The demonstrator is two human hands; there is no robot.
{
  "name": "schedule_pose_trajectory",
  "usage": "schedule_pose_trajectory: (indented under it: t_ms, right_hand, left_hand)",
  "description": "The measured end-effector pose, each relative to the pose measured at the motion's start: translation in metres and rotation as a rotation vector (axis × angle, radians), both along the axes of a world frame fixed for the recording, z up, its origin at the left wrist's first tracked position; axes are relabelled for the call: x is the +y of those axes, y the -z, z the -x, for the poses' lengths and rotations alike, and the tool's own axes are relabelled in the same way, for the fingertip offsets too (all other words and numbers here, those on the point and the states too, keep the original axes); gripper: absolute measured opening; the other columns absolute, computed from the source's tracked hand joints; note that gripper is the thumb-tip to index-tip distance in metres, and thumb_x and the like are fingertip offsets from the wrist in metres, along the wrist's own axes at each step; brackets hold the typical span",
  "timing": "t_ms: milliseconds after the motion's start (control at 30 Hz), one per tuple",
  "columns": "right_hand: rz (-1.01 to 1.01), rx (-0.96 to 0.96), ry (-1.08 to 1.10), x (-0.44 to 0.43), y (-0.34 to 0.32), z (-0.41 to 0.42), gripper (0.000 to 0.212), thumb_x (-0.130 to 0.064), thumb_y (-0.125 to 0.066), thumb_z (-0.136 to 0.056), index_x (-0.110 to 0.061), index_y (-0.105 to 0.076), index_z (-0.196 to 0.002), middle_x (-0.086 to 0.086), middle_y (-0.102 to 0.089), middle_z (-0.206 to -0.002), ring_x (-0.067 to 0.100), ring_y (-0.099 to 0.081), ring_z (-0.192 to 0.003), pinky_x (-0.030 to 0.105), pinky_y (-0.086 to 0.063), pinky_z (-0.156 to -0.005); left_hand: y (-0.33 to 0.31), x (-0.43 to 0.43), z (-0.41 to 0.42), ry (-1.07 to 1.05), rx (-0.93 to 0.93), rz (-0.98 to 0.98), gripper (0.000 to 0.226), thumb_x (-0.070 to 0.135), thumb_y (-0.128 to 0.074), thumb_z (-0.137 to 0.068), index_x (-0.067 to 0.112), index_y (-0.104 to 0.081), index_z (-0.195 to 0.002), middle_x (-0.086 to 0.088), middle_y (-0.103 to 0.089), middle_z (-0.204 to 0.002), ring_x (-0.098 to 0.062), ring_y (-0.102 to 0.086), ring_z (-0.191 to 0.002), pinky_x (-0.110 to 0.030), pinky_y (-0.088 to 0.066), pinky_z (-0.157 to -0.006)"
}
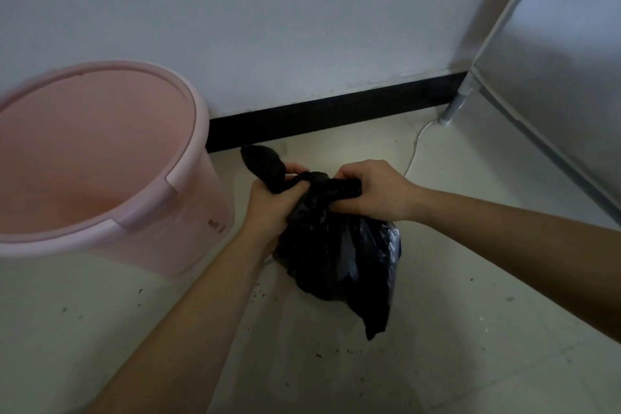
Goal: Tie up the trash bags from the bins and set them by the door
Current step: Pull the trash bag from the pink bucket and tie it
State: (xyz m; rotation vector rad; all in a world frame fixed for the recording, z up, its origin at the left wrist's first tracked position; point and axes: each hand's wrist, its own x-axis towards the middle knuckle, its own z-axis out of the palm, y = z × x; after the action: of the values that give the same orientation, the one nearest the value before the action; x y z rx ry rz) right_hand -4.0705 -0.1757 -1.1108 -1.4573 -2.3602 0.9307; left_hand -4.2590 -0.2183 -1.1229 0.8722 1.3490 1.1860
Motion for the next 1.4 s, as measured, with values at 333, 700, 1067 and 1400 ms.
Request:
schedule_pose_trajectory:
  t_ms: [333,700,1067,1400]
  right_hand:
    - [0.636,0.229,0.063,-0.002,-0.004,-0.014,0.022,-0.034,-0.054,-0.1,-0.023,-0.072,-0.103,0.002,-0.073,-0.103,0.016,-0.069,-0.098,0.03,-0.056,-0.083]
    - [0.535,0.168,-0.108,0.008,-0.005,-0.018,0.039,-0.02,-0.059,-0.1,-0.024,-0.056,-0.139,-0.001,-0.069,-0.085,0.009,-0.064,-0.079,0.021,-0.052,-0.071]
    - [0.272,0.071,-0.083,0.008,-0.003,-0.006,0.01,-0.021,-0.062,-0.097,-0.023,-0.07,-0.102,-0.005,-0.067,-0.086,-0.008,-0.059,-0.069,0.011,-0.043,-0.068]
    - [-0.391,-0.019,-0.196,0.007,-0.03,-0.008,0.024,-0.039,-0.056,-0.089,-0.024,-0.072,-0.097,-0.009,-0.059,-0.093,0.005,-0.055,-0.07,0.027,-0.049,-0.063]
  left_hand:
    - [0.006,-0.011,0.007,0.091,-0.273,0.145,0.024,0.0,-0.066,-0.09,0.004,-0.07,-0.114,-0.013,-0.075,-0.105,-0.022,-0.073,-0.097,-0.027,-0.058,-0.075]
    - [0.017,-0.015,0.013,0.083,-0.171,0.066,0.023,-0.01,-0.073,-0.079,0.01,-0.062,-0.077,-0.006,-0.068,-0.084,-0.022,-0.068,-0.086,-0.029,-0.059,-0.073]
    - [0.025,-0.013,0.008,0.048,0.001,0.006,0.035,-0.004,-0.081,-0.073,0.013,-0.053,-0.062,-0.018,-0.065,-0.089,-0.031,-0.065,-0.088,-0.052,-0.054,-0.092]
    - [-0.001,-0.004,0.025,0.087,0.026,-0.07,0.032,0.009,-0.087,-0.068,0.02,-0.058,-0.062,-0.003,-0.07,-0.078,-0.018,-0.069,-0.08,-0.025,-0.054,-0.066]
